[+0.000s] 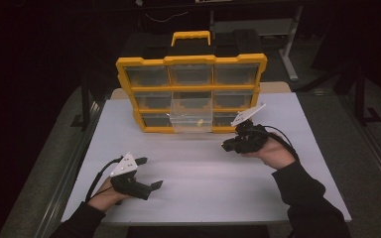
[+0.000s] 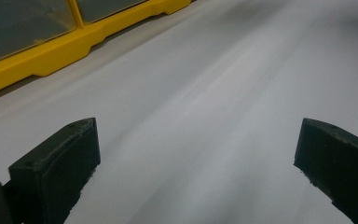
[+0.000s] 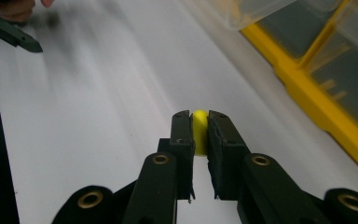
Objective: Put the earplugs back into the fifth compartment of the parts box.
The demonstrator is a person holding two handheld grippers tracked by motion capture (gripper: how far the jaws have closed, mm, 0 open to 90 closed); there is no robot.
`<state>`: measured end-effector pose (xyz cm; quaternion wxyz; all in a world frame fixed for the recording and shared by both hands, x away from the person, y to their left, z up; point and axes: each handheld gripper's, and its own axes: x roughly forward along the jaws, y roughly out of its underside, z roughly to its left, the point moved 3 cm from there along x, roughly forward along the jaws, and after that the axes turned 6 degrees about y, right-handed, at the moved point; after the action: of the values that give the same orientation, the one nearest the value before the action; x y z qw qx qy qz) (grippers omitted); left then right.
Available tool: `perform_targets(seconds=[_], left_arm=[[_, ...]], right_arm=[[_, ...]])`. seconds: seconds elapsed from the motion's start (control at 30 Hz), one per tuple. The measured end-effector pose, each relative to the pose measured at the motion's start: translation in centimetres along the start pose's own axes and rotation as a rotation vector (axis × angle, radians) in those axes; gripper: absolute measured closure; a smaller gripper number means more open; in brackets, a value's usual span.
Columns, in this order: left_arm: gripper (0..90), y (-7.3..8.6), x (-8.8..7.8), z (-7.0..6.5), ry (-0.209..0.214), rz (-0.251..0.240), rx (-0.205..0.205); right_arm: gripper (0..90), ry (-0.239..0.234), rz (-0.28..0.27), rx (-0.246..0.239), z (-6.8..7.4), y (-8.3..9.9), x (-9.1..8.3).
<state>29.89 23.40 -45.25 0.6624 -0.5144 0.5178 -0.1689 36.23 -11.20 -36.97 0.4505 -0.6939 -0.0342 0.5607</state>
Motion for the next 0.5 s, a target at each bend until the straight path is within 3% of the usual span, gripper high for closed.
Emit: perform_targets(seconds=[0.17,0.5], left_arm=[[0.0,0.0,0.0,0.0,-0.002,0.000,0.001],[0.0,0.0,0.0,0.0,-0.005,-0.006,-0.001]], right_arm=[[79.4,0.005,-0.029,0.013,-0.8,-0.6,-1.5],[79.6,0.032,-0.034,-0.015,-1.6,-2.7,-3.6]])
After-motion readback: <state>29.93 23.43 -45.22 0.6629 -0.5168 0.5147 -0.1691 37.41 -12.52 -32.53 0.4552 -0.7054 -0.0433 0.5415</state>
